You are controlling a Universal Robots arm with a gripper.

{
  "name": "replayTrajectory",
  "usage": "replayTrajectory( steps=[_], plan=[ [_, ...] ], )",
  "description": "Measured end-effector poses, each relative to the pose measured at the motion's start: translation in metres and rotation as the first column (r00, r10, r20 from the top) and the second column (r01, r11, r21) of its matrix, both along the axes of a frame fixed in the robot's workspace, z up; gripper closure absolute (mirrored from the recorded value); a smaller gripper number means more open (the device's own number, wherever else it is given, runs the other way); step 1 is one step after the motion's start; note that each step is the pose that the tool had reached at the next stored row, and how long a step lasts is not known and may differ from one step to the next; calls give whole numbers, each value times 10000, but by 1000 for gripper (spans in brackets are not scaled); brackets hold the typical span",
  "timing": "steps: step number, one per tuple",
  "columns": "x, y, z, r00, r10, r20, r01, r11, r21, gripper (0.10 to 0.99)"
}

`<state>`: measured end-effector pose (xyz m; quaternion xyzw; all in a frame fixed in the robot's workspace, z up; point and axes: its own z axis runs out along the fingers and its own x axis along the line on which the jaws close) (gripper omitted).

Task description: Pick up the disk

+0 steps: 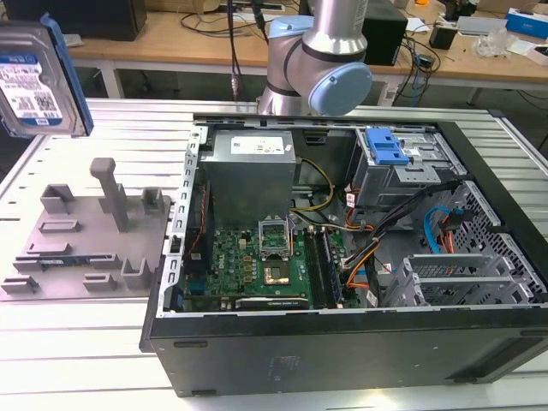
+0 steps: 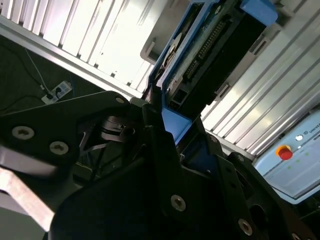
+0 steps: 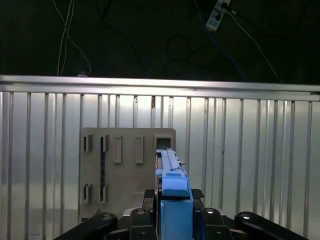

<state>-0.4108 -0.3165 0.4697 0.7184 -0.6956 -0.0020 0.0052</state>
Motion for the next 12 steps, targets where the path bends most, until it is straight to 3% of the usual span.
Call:
replayTrajectory(
  steps=[4,12],
  plan=[
    [3,0,174,10000,0,0,0,10000,0,718],
    [3,0,176,10000,0,0,0,10000,0,718]
  ],
)
